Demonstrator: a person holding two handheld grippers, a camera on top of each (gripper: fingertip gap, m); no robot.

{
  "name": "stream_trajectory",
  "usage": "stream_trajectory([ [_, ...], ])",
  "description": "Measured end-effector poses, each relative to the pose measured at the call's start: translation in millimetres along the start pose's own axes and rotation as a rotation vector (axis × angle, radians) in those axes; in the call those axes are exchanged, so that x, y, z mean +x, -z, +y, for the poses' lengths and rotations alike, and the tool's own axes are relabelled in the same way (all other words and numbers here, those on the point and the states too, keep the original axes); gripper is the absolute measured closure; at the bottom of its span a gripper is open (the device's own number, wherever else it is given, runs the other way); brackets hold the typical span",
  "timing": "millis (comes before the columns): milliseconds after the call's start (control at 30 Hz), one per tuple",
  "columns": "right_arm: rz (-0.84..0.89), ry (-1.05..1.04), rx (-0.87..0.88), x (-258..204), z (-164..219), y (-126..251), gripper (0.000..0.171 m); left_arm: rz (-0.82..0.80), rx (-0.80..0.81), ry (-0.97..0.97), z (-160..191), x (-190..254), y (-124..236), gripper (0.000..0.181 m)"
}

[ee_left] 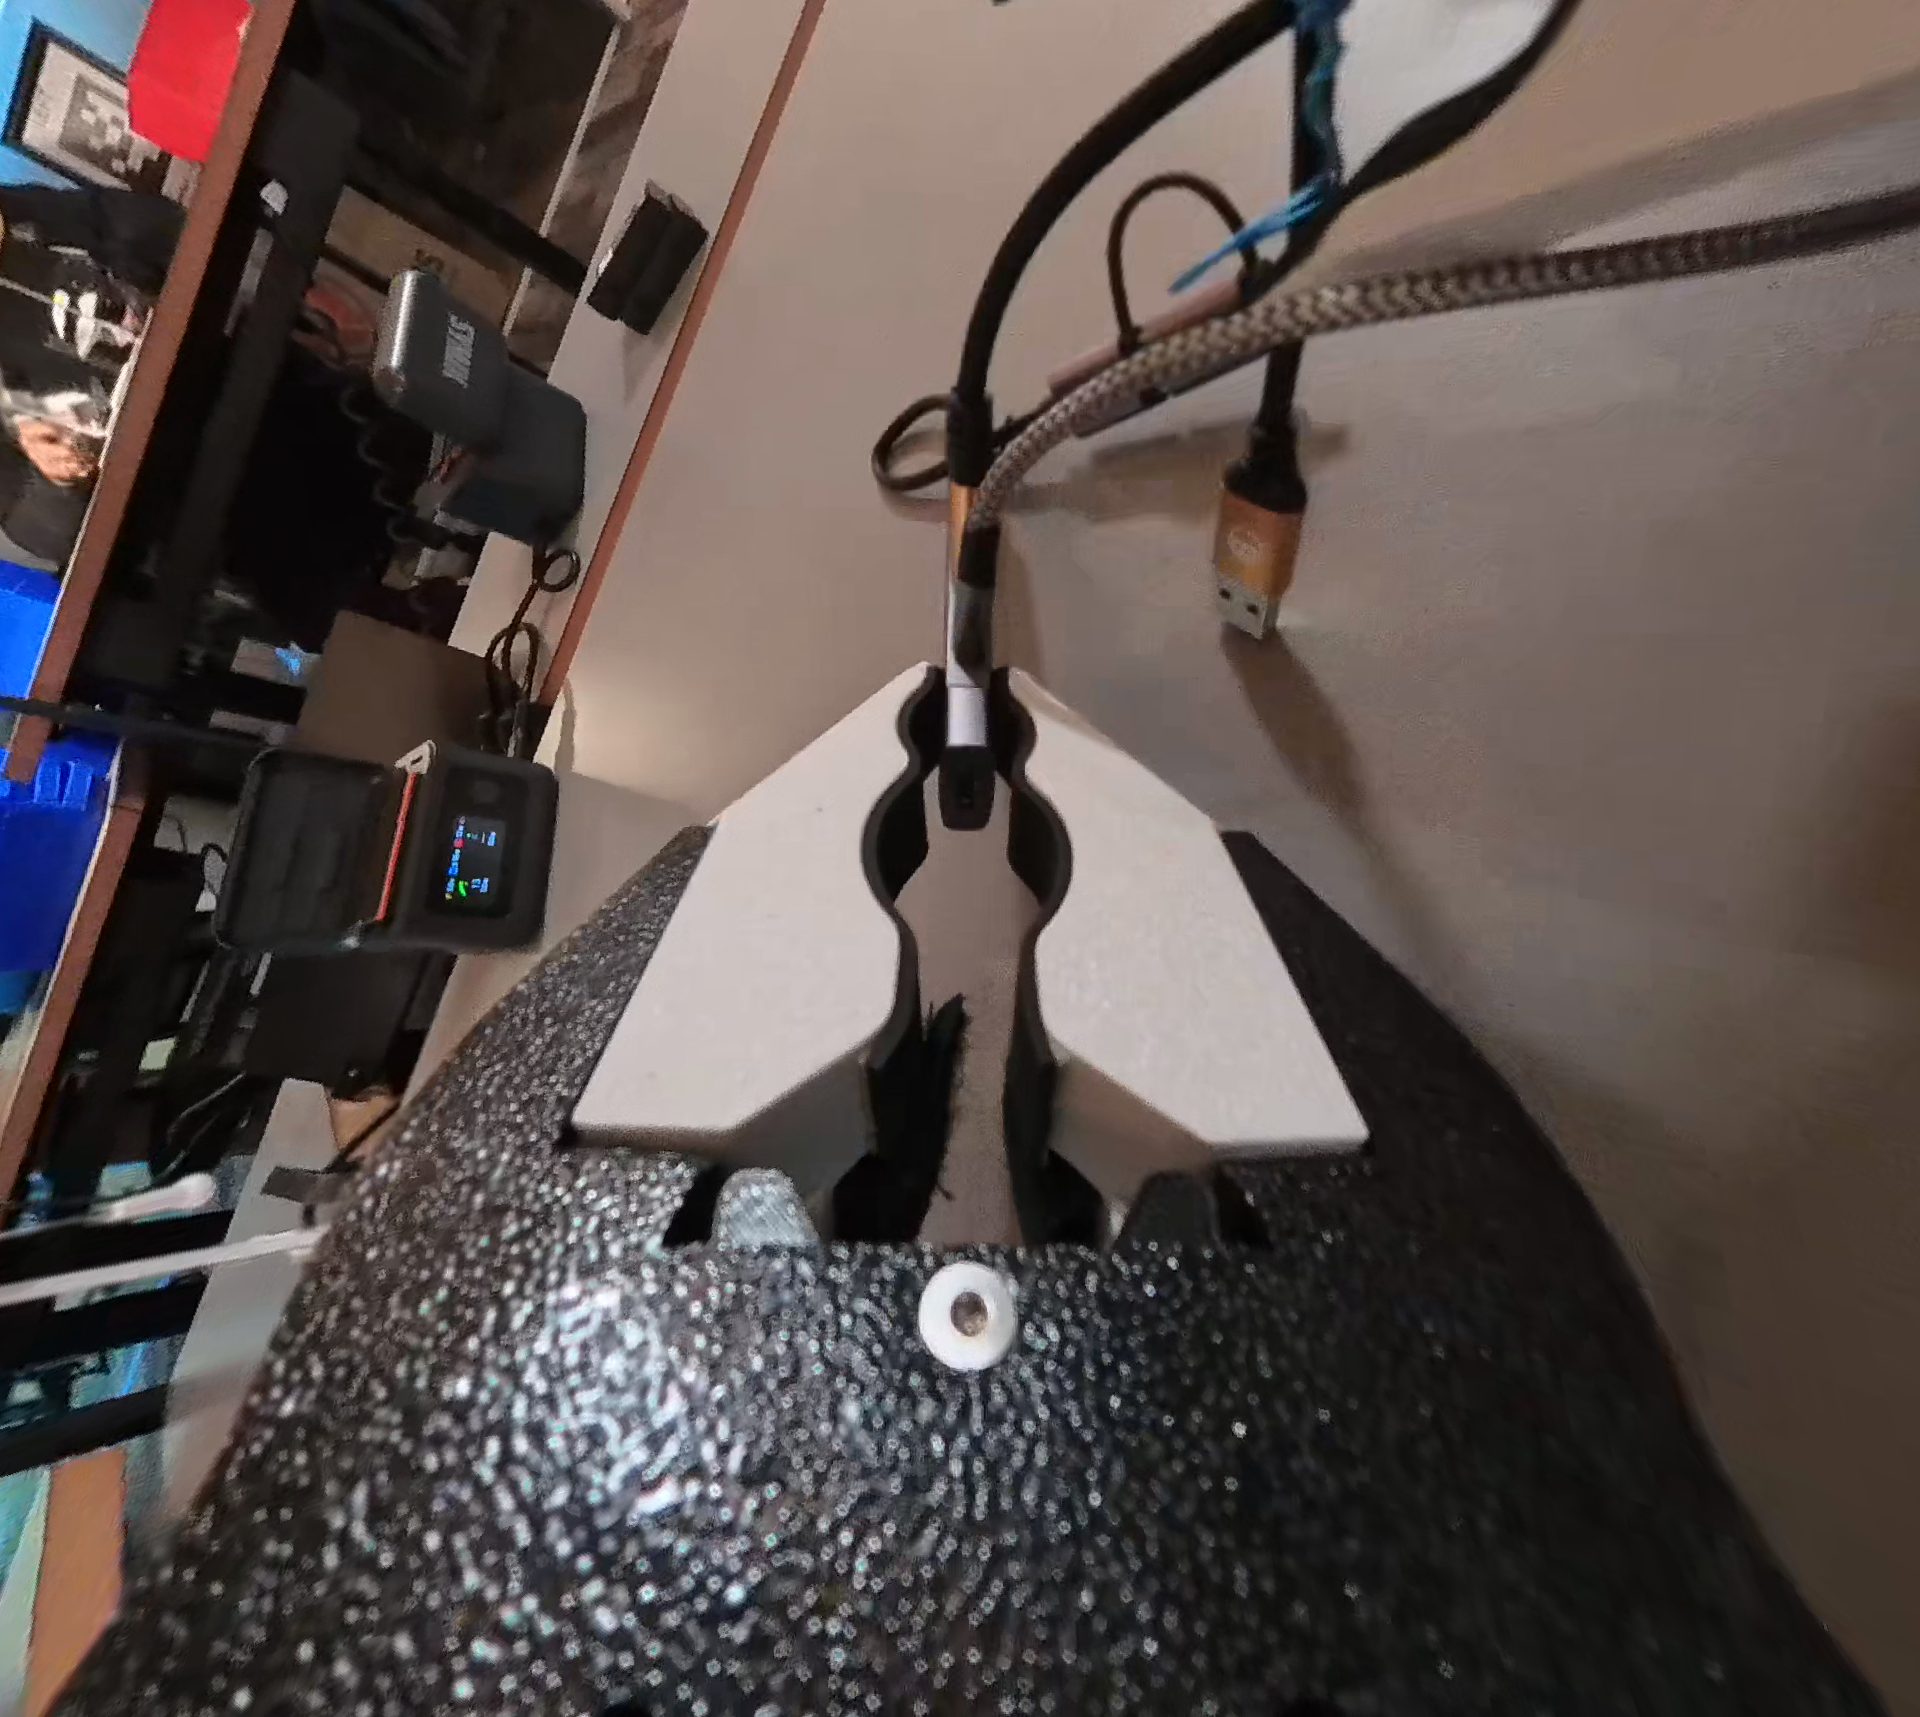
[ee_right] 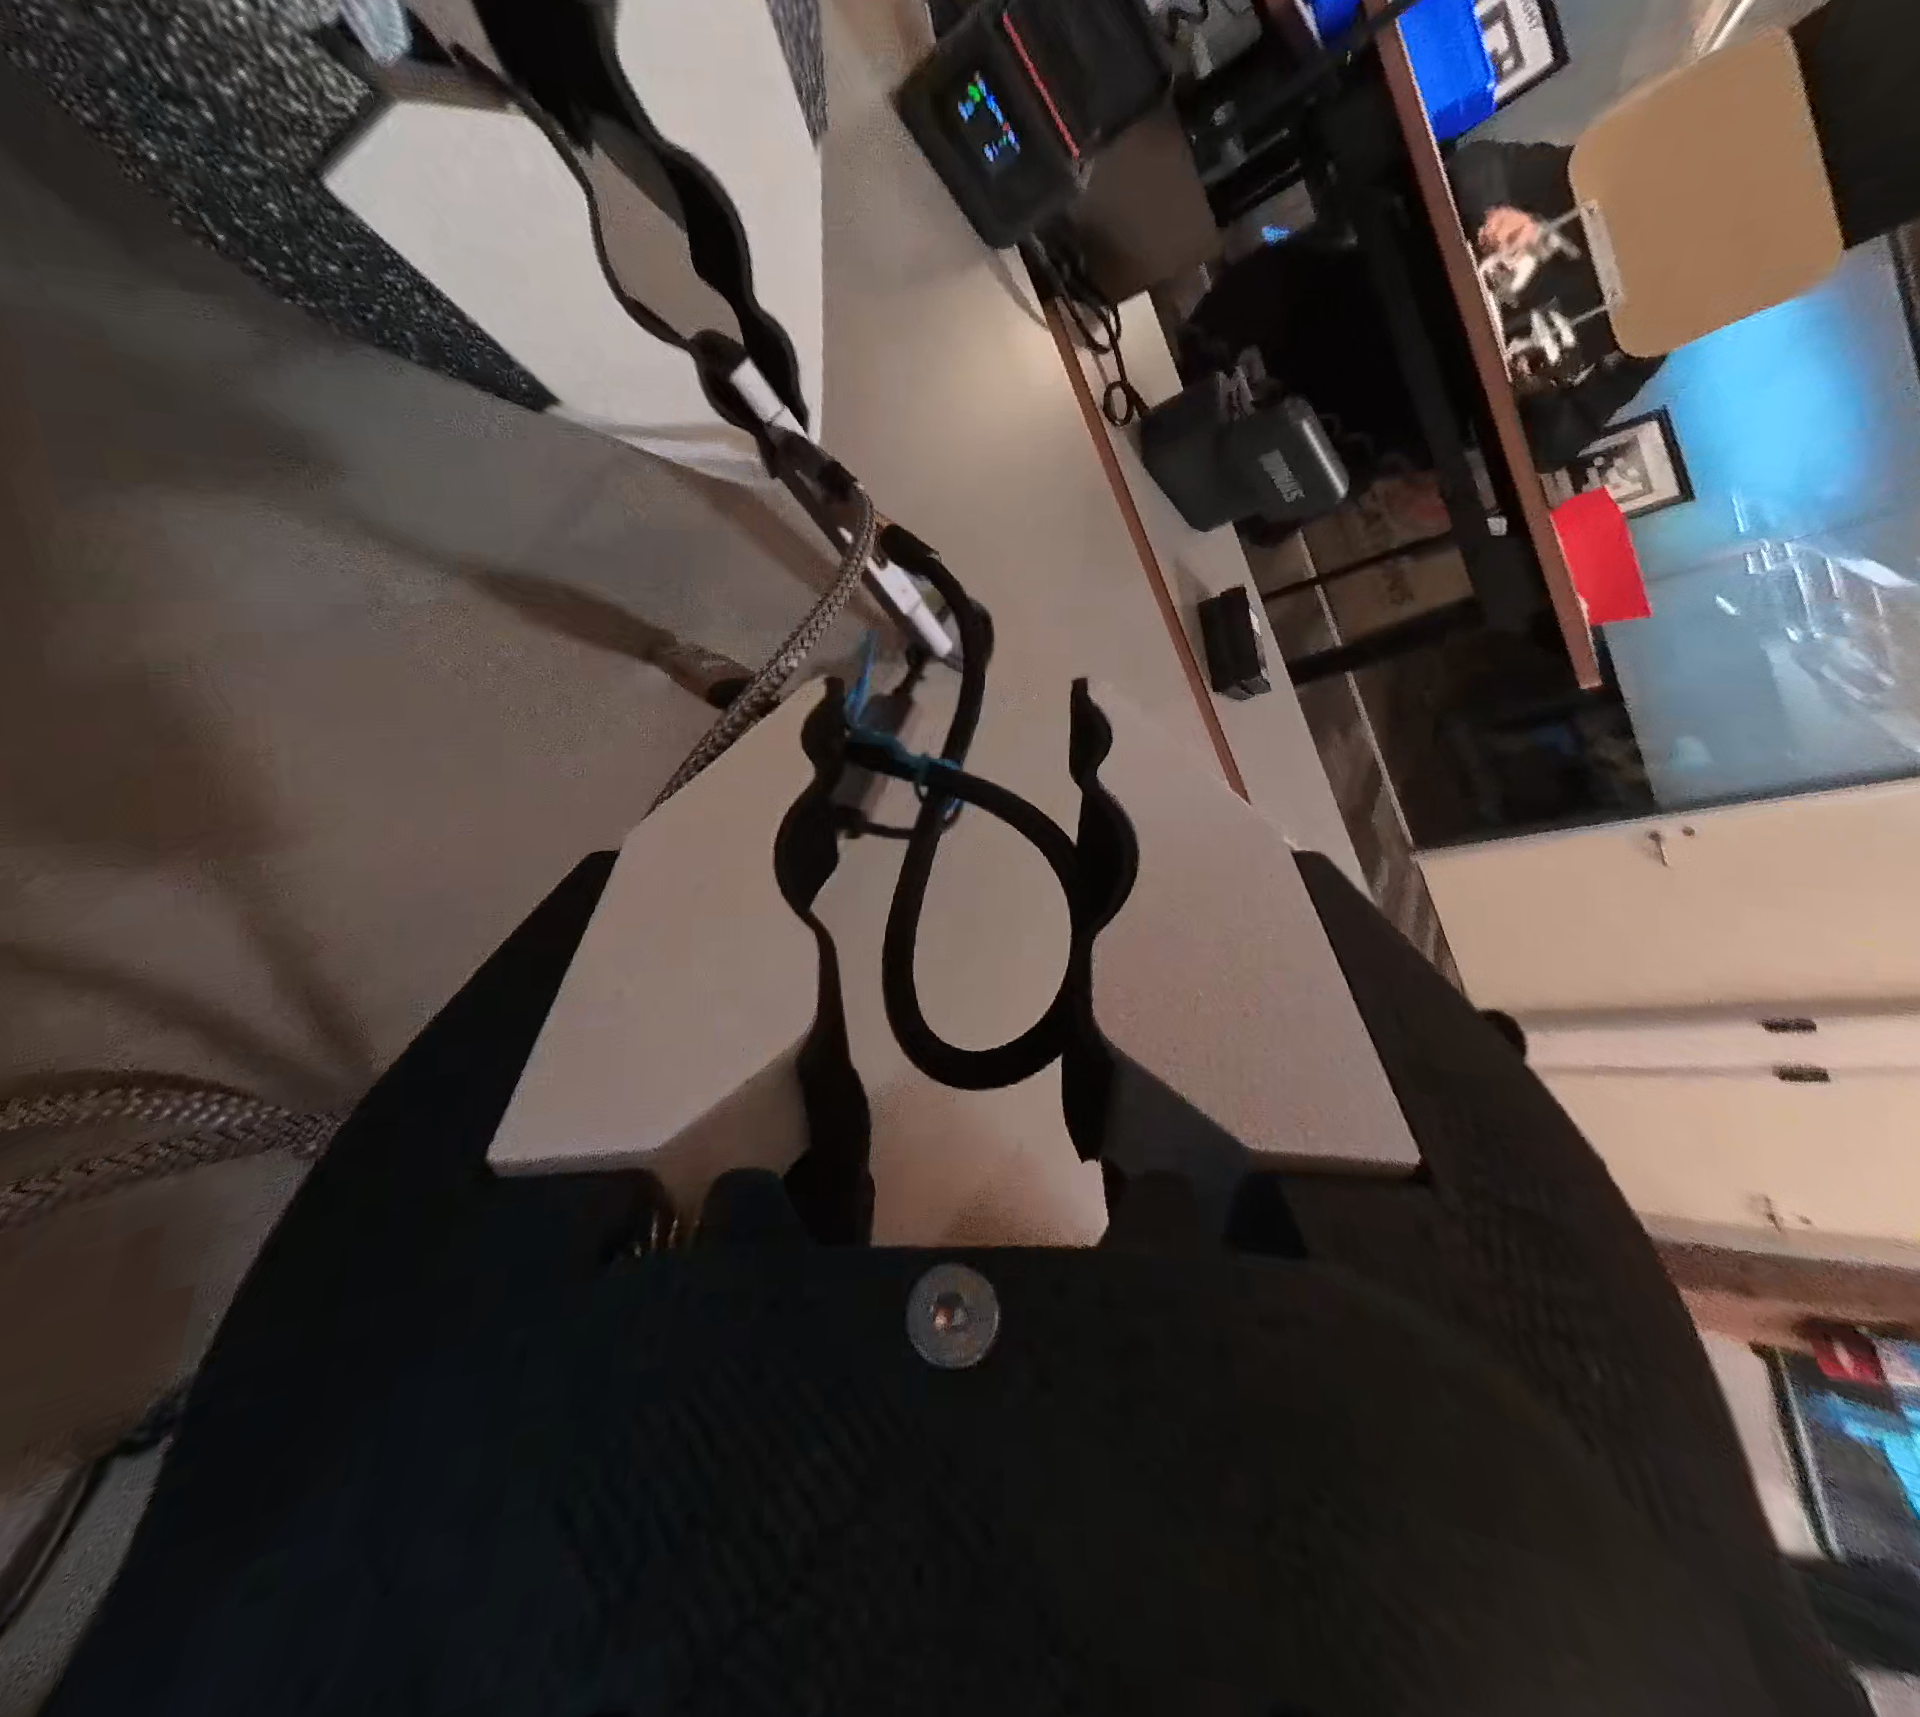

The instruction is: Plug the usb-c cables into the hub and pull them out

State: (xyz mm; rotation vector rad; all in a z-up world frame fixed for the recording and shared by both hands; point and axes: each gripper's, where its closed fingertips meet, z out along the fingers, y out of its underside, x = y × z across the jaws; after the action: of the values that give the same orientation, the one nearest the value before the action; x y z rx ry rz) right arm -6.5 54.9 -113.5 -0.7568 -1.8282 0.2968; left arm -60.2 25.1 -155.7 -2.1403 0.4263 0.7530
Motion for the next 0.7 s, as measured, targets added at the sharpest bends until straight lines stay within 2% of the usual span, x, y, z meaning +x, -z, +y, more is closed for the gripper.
stream_trajectory([
  [67,-0.023,-0.014,0.060,-3.4,-4.3,1.3,0.134,0.003,0.011,-0.077,-0.5,1.6,2.6,0.174],
  [200,-0.044,-0.003,0.083,-10.5,-0.1,3.4,0.165,0.001,0.052,-0.149,-3.3,3.3,9.6,0.174],
  [233,-0.058,-0.002,0.085,-13.4,1.2,4.4,0.168,0.011,0.071,-0.147,-4.7,4.6,11.4,0.174],
  [367,-0.157,-0.123,0.220,-19.8,-12.5,20.9,0.171,0.090,0.182,-0.152,-8.1,13.7,21.6,0.174],
  [467,-0.213,-0.234,0.356,-14.1,-25.6,39.6,0.171,0.172,0.342,-0.105,-19.4,21.4,40.2,0.173],
  [533,-0.242,-0.272,0.419,-12.1,-32.3,48.2,0.171,0.210,0.419,-0.077,-23.2,24.3,50.8,0.160],
  [600,-0.266,-0.285,0.437,-14.0,-33.6,50.4,0.171,0.230,0.409,-0.064,-17.3,25.4,51.6,0.148],
  [700,-0.291,-0.284,0.427,-18.5,-32.4,48.0,0.171,0.278,0.406,-0.084,-11.6,34.1,51.0,0.144],
])
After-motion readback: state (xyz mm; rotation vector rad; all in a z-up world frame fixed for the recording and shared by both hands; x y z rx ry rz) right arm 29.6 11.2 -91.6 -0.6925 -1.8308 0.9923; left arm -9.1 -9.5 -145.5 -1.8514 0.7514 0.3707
